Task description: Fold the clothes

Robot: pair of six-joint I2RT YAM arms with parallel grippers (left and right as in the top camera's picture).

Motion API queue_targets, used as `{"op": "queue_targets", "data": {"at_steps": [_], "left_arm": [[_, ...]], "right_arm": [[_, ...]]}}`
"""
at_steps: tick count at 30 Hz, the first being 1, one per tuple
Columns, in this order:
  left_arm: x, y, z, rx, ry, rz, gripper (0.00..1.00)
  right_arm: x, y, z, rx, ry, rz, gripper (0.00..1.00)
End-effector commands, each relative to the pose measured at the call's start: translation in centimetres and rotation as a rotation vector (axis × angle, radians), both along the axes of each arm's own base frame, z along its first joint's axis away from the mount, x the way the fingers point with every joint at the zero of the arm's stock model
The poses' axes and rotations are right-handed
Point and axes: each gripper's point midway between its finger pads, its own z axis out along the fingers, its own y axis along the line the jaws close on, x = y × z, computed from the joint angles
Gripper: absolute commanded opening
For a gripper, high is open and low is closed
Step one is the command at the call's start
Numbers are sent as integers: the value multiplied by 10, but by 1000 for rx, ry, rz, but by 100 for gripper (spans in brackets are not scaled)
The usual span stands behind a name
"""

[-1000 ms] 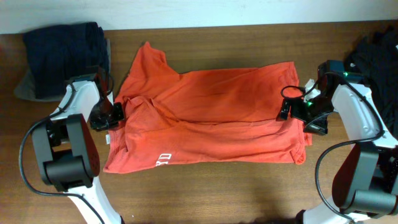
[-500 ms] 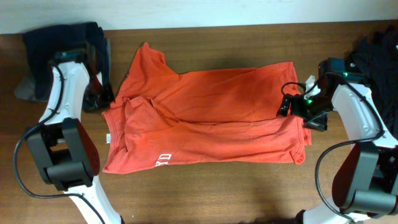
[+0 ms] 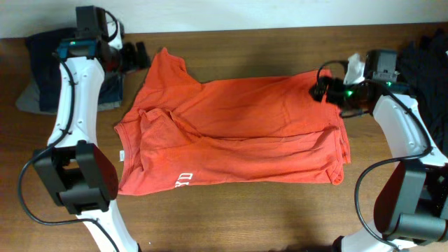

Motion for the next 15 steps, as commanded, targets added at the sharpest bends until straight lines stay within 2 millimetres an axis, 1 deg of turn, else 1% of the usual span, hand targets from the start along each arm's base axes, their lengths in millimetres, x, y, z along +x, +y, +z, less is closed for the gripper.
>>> {"op": "queue_targets", "data": {"at_steps": [1, 5, 6, 7, 9, 11, 14, 15], "left_arm": [[21, -18, -1, -39, -64, -48, 99], [50, -36, -31, -35, -107, -85, 98], [59, -42, -43, -27, -120, -106, 99], [65, -46, -51, -17, -133, -124, 98], [76, -48, -70, 5, -145, -122, 98], [85, -49, -84, 20, -162, -117, 98], [97, -45, -94, 40, -193, -102, 97], [99, -45, -94, 43, -202, -100, 96]], "right_arm": [[18, 6, 14, 11, -101, 34, 99], [42, -7, 27, -61, -215, 1, 99], [47, -9, 27, -70, -233, -2, 99], [51, -11, 25, -79, -244, -5, 99], [61, -16, 16, -94, -255, -16, 99], [69, -18, -1, -96, -252, -18, 99], [79, -20, -23, -96, -249, -18, 99], [82, -20, -28, -96, -252, -18, 99]]}}
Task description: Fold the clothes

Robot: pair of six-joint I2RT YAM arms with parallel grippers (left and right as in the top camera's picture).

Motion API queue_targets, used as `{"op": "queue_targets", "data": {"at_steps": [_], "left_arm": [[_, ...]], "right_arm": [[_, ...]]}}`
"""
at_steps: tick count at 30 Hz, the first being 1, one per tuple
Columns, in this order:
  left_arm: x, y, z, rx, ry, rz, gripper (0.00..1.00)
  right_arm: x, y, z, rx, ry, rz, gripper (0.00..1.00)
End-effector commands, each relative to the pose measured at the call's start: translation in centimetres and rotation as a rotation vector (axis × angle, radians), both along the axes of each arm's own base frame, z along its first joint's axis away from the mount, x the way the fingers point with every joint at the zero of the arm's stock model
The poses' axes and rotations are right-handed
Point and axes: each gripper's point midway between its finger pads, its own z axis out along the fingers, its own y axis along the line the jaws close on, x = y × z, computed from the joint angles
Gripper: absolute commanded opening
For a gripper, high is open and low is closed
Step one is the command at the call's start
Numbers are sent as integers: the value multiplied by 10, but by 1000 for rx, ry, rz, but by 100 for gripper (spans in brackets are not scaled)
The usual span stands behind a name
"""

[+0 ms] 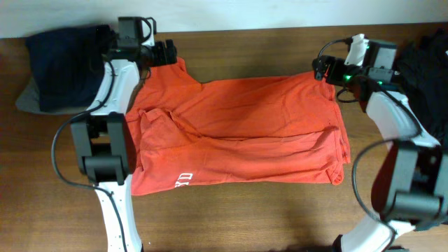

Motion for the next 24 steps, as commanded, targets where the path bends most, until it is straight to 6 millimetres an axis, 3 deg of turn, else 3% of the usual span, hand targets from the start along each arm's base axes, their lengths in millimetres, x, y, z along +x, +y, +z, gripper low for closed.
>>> {"op": "queue_targets", "data": {"at_steps": [1, 7, 11, 20, 24], "left_arm": [[11, 10, -1, 35, -44, 17, 96], [17, 12, -16, 41, -49, 24, 93], [17, 20, -29, 78, -34, 56, 90], [15, 20, -52, 80, 2, 56, 84], [14, 20, -54, 80, 6, 56, 84]], "right_arm": [[7, -1, -31, -16, 28, -1, 99], [14, -2, -59, -15, 45, -2, 99], [14, -4, -67, -40, 53, 12, 99], [19, -7, -62, -89, 17, 27, 99], [23, -8, -59, -93, -2, 26, 99]]}}
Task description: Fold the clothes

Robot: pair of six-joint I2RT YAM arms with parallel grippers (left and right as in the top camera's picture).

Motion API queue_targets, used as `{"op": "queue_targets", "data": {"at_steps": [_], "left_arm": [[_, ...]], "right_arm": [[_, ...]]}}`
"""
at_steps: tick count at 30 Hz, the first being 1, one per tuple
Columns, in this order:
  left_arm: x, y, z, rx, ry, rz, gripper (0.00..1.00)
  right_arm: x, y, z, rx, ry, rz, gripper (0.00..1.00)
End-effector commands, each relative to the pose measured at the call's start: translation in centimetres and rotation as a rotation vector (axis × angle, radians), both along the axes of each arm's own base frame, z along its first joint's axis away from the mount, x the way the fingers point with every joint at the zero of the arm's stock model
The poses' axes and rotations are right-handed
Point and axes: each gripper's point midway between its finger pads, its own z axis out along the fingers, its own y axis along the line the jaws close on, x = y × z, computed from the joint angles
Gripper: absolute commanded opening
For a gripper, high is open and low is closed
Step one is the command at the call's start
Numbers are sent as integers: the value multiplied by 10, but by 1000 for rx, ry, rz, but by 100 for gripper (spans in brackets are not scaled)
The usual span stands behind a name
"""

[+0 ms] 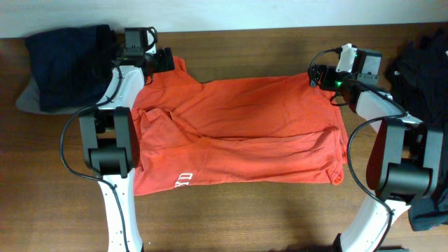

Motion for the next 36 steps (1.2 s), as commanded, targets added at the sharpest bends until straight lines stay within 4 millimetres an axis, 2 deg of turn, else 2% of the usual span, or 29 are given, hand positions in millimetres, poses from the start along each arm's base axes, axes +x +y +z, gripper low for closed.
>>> {"op": "queue_targets", "data": {"at_steps": [1, 9, 17, 26, 34, 36], "left_arm": [[1, 5, -3, 17, 0, 2, 84], [1, 5, -5, 18, 2, 3, 84], [-1, 8, -18, 30, 23, 12, 83], [-7, 8, -50, 31, 75, 11, 80], [-7, 8, -52, 31, 76, 12, 76], [-7, 8, -52, 31, 76, 12, 78]], "right_arm": [[5, 1, -2, -25, -11, 10, 99], [5, 1, -2, -25, -13, 10, 99], [5, 1, -2, -25, -13, 10, 99], [5, 1, -2, -26, -13, 10, 99], [7, -8, -3, -63, -14, -30, 97], [8, -14, -4, -88, -17, -51, 97]]}}
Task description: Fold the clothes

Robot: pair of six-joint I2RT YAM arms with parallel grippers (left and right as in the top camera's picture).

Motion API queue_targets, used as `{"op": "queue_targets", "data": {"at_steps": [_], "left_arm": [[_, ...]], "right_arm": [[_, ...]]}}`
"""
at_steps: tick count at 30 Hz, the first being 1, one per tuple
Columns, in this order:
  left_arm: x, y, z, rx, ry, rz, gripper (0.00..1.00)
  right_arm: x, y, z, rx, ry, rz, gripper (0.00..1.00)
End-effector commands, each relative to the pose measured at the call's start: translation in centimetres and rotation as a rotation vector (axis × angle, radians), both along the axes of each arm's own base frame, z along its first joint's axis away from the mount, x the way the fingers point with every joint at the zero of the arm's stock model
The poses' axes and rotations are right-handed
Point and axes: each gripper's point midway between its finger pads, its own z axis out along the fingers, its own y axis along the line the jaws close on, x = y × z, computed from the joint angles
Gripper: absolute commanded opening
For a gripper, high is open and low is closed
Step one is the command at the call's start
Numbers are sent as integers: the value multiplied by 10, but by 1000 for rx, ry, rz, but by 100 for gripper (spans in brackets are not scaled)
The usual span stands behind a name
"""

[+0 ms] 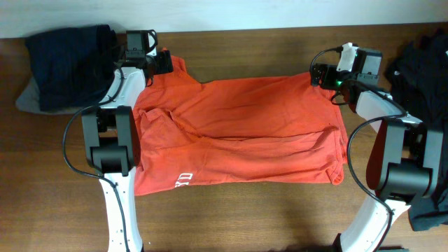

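An orange T-shirt (238, 133) lies spread on the wooden table (245, 217), with its near half creased and white lettering near the front left hem. My left gripper (166, 61) rests at the shirt's far left corner, by the sleeve. My right gripper (316, 75) sits at the far right corner. Both sets of fingers touch the cloth edge, but they are too small in the overhead view to tell whether they are open or shut.
A pile of dark navy clothes (66, 66) lies at the far left on something grey (24, 101). Black clothes (423, 63) are heaped at the far right, reaching down the right edge.
Hardly anything moved. Both grippers stay at the shirt's far corners; the left one has shifted very slightly. The shirt lies as before.
At first my left gripper was left of the shirt near the navy pile, and my right one was beside the far right corner. Both then came in to the shirt's far corners. They have stayed there since, and the shirt has kept its shape.
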Motion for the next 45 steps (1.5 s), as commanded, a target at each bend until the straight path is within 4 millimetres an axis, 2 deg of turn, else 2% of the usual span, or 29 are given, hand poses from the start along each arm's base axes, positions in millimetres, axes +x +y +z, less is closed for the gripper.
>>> {"op": "queue_targets", "data": {"at_steps": [1, 5, 12, 16, 24, 31, 35, 39, 40, 42, 43, 44, 45], "left_arm": [[-9, 3, -37, 5, 70, 1, 77], [-9, 3, -37, 6, 70, 1, 77], [-9, 3, -37, 6, 70, 1, 76], [-9, 3, -37, 5, 70, 1, 77], [-10, 3, -37, 5, 71, 0, 76], [-10, 3, -38, 5, 75, 1, 76], [-12, 3, -39, 5, 82, 1, 76], [-12, 3, -39, 5, 82, 1, 76], [-12, 3, -39, 5, 82, 1, 74], [-11, 3, -38, 5, 78, 1, 51], [-10, 3, -38, 5, 74, 1, 21], [-9, 3, -37, 5, 69, 1, 3], [-8, 4, -36, 5, 65, 2, 1]], "right_arm": [[5, -9, -8, -64, 3, -33, 97], [7, -7, -23, -98, 11, 3, 100], [8, 4, -58, -100, 62, 28, 100], [8, 0, -62, -120, 71, 10, 100], [9, -12, -65, -141, 83, -92, 93], [10, 2, -81, -154, 101, -90, 91], [9, 10, -91, -154, 114, -76, 80], [8, 1, -92, -181, 123, -116, 75], [8, 0, -92, -187, 126, -122, 73], [8, -3, -92, -193, 131, -130, 68], [8, -3, -92, -193, 132, -130, 64], [8, -3, -92, -193, 132, -130, 57], [8, -3, -92, -193, 132, -130, 44]]}}
